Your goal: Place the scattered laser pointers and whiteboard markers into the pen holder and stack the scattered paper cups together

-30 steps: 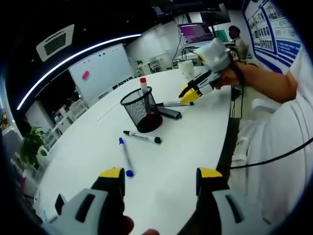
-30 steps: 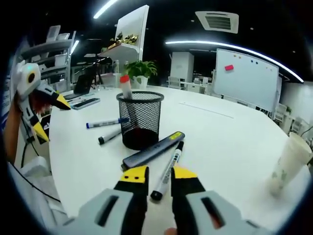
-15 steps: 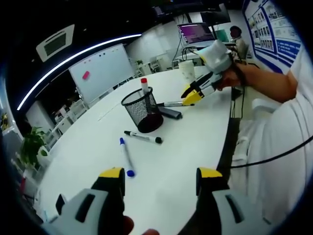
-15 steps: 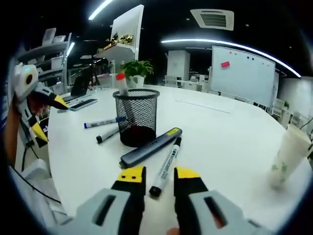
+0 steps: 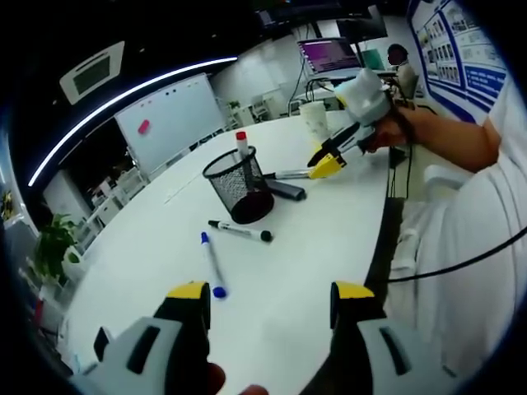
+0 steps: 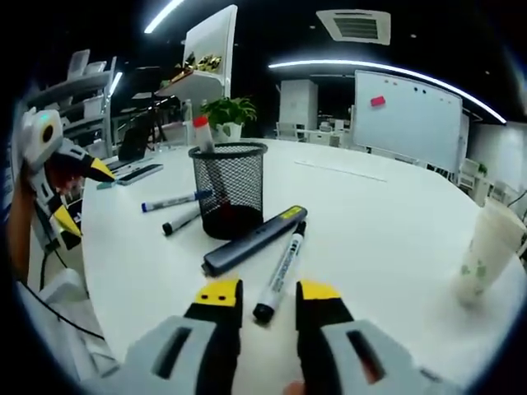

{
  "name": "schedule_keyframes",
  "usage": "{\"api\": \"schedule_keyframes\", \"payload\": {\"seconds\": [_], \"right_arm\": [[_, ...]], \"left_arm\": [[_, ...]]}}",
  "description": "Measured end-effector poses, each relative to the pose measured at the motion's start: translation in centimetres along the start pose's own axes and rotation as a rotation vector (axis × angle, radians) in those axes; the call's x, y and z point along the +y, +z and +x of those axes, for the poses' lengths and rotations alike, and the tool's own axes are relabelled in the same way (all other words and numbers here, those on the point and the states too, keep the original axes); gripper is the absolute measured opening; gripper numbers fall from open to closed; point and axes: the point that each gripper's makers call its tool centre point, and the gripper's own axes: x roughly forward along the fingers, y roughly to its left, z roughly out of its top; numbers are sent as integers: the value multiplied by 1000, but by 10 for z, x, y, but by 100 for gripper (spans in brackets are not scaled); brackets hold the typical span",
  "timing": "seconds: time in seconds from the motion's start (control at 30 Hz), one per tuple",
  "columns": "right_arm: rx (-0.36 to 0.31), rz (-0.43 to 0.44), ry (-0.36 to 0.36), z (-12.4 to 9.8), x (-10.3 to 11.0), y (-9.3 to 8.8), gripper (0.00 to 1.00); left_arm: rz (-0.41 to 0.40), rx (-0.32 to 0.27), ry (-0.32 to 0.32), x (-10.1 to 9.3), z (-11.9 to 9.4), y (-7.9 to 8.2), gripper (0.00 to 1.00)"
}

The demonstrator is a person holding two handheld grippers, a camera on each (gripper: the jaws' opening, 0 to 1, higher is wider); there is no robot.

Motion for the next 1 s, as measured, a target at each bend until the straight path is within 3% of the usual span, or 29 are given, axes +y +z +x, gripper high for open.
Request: {"api": "schedule_keyframes", "payload": {"seconds": [1.0], "right_arm": [[8, -5, -4, -6, 8, -8, 28]], "left_arm": [[-9, 0, 5, 2, -2, -4, 59]]}}
